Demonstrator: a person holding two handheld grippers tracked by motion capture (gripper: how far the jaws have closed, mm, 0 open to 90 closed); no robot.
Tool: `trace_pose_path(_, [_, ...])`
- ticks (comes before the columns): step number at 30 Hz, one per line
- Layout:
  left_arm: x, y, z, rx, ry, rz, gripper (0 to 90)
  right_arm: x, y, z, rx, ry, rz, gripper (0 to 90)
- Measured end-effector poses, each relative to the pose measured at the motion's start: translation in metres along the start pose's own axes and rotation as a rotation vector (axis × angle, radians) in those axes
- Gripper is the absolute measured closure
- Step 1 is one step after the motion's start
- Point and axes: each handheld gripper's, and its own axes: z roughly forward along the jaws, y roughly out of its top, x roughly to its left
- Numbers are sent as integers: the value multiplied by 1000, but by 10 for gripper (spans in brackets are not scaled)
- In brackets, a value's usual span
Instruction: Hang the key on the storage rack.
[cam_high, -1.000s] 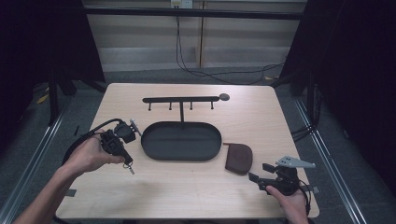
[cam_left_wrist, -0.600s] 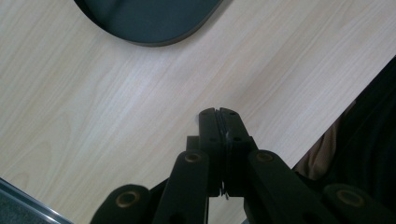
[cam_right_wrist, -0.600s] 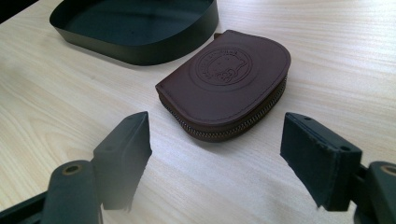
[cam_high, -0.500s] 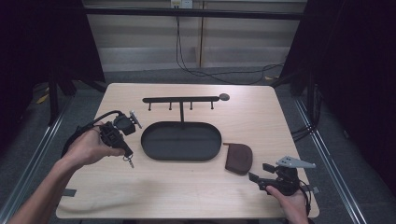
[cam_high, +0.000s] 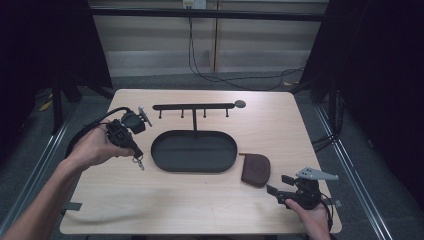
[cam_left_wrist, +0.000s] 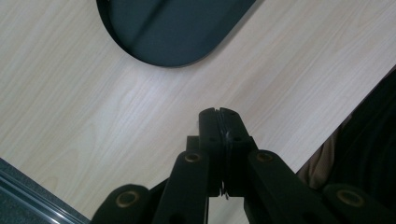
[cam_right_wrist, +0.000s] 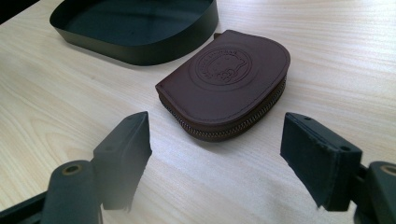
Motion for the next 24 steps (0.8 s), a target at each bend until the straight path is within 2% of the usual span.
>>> trace_pose_path(10, [9, 12, -16, -6, 6, -7, 892, 0, 0, 0, -1, 0, 1, 240])
trace_pose_path(24, [19, 31, -24, -4, -1, -9, 893, -1, 0, 0, -4, 5, 8, 235])
